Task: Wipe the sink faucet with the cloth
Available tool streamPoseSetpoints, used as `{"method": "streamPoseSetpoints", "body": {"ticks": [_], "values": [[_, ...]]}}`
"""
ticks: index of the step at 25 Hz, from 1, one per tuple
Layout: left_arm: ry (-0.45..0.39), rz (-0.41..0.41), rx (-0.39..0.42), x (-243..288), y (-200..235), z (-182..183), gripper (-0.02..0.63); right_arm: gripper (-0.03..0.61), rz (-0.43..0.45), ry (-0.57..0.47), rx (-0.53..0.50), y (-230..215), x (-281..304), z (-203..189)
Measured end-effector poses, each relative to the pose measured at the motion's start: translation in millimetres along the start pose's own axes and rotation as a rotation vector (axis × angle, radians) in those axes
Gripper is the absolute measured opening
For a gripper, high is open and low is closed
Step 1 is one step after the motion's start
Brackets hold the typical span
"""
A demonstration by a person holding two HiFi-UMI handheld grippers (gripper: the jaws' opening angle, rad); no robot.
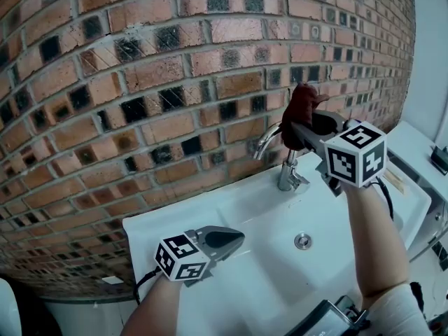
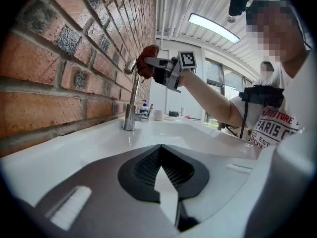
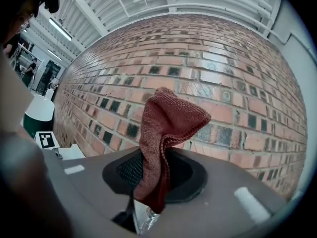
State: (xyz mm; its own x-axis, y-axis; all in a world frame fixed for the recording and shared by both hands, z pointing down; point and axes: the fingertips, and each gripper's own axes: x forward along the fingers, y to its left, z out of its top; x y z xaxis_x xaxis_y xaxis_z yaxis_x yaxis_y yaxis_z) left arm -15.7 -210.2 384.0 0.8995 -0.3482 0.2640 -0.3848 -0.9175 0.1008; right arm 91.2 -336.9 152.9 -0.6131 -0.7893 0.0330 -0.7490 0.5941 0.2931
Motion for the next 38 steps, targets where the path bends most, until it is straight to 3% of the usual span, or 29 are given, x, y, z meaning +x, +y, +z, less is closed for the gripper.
{"method": "streamPoseSetpoints", "body": {"ticks": [12, 23, 32, 38], "values": [[0.002, 0.0, -0.001, 1, 0, 0, 0.006, 0.091, -0.133, 0.073, 0.102, -49, 0, -59], [0.003, 0.001, -0.001, 1, 0, 0, 0.006, 0.086, -0.121, 0.261, 0.123, -41, 16, -144], [0.003, 0.002, -0.002, 1, 1, 0, 0.006, 0.086, -0.114, 0.267, 0.133, -40, 17, -150], [0.002, 0.003, -0.001, 1, 1, 0, 0.006, 0.089, -0.132, 0.215, 0.101, -38, 7, -131]]}}
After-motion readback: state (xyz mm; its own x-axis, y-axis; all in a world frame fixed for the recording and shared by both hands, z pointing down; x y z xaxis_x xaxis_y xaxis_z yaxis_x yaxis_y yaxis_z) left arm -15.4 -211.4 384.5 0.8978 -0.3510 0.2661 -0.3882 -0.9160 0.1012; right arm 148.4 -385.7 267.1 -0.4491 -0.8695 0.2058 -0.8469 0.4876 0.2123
